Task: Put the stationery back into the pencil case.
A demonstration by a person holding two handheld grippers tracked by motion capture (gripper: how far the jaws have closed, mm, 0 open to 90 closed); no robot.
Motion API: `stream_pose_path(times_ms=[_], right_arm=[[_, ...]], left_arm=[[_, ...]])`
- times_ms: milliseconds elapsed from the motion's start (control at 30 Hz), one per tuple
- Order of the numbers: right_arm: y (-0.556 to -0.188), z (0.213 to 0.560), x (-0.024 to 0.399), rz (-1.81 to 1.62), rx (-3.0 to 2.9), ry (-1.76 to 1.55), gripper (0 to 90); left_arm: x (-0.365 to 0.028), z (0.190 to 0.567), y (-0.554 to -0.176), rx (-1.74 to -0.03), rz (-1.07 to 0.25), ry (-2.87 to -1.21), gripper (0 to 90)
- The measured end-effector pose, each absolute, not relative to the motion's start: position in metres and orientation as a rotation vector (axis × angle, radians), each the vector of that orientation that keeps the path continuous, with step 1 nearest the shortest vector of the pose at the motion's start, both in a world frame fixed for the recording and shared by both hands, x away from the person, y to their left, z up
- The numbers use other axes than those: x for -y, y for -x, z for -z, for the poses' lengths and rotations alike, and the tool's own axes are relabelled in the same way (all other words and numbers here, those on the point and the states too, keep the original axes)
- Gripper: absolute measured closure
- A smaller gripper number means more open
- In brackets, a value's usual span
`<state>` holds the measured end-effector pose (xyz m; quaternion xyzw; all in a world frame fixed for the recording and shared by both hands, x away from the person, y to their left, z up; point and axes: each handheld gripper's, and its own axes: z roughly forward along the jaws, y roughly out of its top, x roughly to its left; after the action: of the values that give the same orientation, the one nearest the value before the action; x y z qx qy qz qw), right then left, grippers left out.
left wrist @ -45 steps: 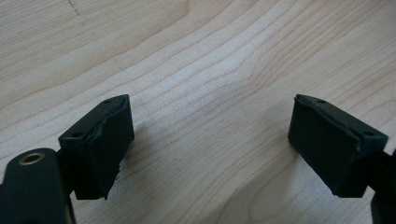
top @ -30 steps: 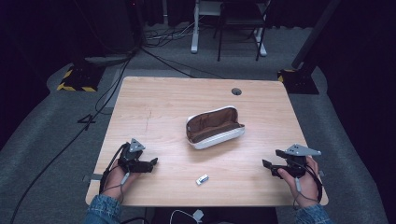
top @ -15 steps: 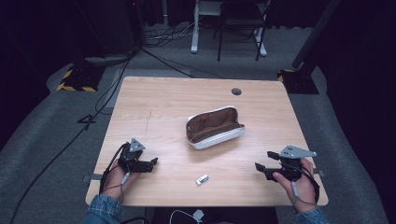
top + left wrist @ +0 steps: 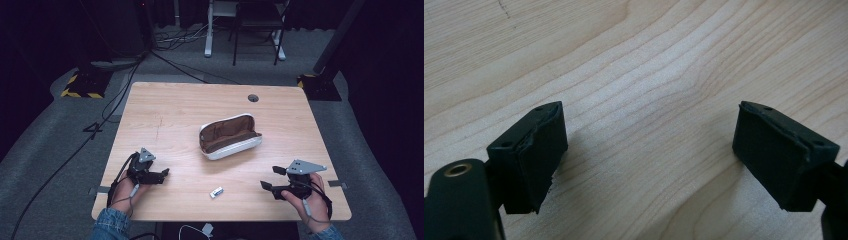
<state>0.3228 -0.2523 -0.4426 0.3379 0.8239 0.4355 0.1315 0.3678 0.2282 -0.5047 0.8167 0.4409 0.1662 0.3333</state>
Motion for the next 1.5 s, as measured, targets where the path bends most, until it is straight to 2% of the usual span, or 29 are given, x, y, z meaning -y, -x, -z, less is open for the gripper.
stream_pose_path(times_ms=[167,333,700,1300,1500], right_arm=[[-0.32,0.444,0.235,-1.315,-2.412,-0.914,27.1],[-0.318,0.447,0.214,-1.358,-2.454,-0.869,24.2],[-0.318,0.461,0.176,-1.32,-2.547,-0.826,26.1],[-0.319,0.493,0.123,-1.227,-2.692,-0.711,24.3],[-0.321,0.499,0.113,-1.205,-2.679,-0.693,32.3]], left_arm=[[-0.228,0.505,-0.367,-1.154,-0.431,-2.134,14.7],[-0.228,0.505,-0.367,-1.153,-0.432,-2.135,14.7],[-0.228,0.505,-0.367,-1.154,-0.432,-2.134,14.7],[-0.228,0.505,-0.367,-1.154,-0.432,-2.134,14.7],[-0.228,0.505,-0.367,-1.154,-0.432,-2.135,14.7]])
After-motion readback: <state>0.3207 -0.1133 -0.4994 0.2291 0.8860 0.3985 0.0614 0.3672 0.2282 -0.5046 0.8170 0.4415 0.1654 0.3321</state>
